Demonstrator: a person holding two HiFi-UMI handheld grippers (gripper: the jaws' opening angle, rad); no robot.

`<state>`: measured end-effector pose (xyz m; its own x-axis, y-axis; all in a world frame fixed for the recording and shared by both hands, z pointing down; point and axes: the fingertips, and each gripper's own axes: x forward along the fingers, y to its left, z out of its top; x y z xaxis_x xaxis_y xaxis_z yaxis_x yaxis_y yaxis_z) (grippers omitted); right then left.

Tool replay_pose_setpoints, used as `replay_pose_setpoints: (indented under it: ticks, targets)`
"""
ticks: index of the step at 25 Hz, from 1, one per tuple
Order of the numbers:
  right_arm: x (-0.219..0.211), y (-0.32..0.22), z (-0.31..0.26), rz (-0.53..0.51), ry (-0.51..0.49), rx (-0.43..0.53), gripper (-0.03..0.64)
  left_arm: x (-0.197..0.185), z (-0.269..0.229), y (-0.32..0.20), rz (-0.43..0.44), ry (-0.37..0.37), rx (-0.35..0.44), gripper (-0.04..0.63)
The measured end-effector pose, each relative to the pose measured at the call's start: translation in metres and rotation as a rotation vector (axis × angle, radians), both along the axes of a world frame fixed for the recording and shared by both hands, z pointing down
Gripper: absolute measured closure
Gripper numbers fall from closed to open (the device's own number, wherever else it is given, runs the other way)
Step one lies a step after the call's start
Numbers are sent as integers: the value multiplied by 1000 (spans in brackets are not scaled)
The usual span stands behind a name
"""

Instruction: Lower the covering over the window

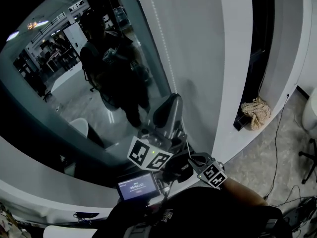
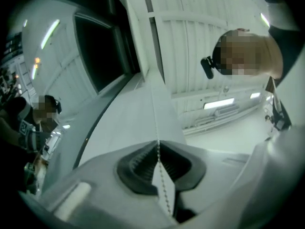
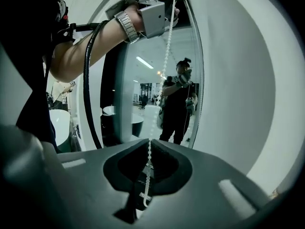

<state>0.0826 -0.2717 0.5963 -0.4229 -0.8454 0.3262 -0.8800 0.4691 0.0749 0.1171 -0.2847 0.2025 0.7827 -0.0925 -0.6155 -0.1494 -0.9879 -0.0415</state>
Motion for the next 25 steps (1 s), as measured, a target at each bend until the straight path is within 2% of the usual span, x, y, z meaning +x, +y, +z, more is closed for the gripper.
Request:
replay_pose_setpoints:
  ticks: [2, 5, 7, 9, 12, 13, 15, 18, 19, 21, 23, 25]
  targets:
    - [0, 1, 6, -10, 15, -25, 601, 4, 7, -5, -30, -37, -1, 583]
    - [0, 6, 18, -16, 21, -74, 600, 8, 34, -19, -56, -122, -61, 585]
    - [7, 7, 11, 16, -26, -68, 597, 8, 58, -28, -67, -178, -102, 586]
    - [18, 6, -11, 54, -120, -29, 597, 9, 86, -33, -75, -239, -142, 586]
    - [31, 12, -67, 73, -272, 86, 585, 7, 130, -40, -107, -333, -188, 586]
    - [35, 16, -87, 75, -315, 124, 562, 5, 146, -43, -114, -361, -204, 586]
    - [41, 24, -125, 79, -391, 180, 467, 2, 180, -51, -116, -408, -238, 586]
    - [45, 31, -175, 76, -484, 250, 372, -4, 228, -60, -125, -495, -294, 586]
    - [45, 31, -190, 68, -506, 279, 364, -6, 243, -62, -127, -525, -313, 586]
    - [39, 28, -232, 33, -529, 365, 411, -9, 272, -60, -120, -585, -340, 586]
    - [32, 21, -286, 6, -514, 487, 423, -10, 300, -50, -99, -652, -357, 584]
    - [34, 10, -340, 25, -503, 618, 435, -11, 328, -34, -69, -717, -369, 584]
